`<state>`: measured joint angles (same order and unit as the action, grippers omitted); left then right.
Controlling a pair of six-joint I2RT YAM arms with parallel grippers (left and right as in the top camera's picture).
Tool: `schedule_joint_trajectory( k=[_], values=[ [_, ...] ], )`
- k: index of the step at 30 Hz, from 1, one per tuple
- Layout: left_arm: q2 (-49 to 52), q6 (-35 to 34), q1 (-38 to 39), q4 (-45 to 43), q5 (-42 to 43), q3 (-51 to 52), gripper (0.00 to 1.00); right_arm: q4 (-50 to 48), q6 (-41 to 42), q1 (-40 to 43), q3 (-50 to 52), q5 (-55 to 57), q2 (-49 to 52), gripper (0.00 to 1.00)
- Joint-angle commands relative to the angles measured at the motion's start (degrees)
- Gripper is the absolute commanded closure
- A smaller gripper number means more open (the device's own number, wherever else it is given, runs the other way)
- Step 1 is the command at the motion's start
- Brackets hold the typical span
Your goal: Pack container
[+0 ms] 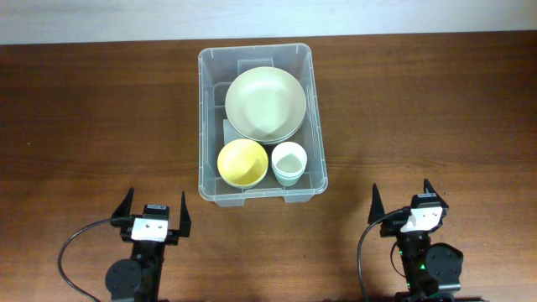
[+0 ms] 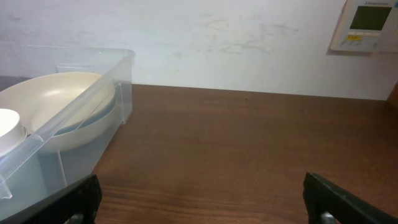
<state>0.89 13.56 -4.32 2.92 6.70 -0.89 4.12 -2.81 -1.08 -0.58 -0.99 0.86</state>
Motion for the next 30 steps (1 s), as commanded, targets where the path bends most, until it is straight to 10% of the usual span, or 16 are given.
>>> schedule_joint_trajectory(
  k=[1, 30],
  values=[
    [-0.61, 1.36, -0.33, 0.59, 0.61, 0.42, 0.00, 0.24, 0.04, 0.42, 0.26, -0.48, -0.13, 0.01],
    [-0.61, -14.43, 5.07, 1.18, -12.33, 0.44, 0.00, 0.26, 0.04, 0.42, 0.26, -0.48, -0.13, 0.01]
  ],
)
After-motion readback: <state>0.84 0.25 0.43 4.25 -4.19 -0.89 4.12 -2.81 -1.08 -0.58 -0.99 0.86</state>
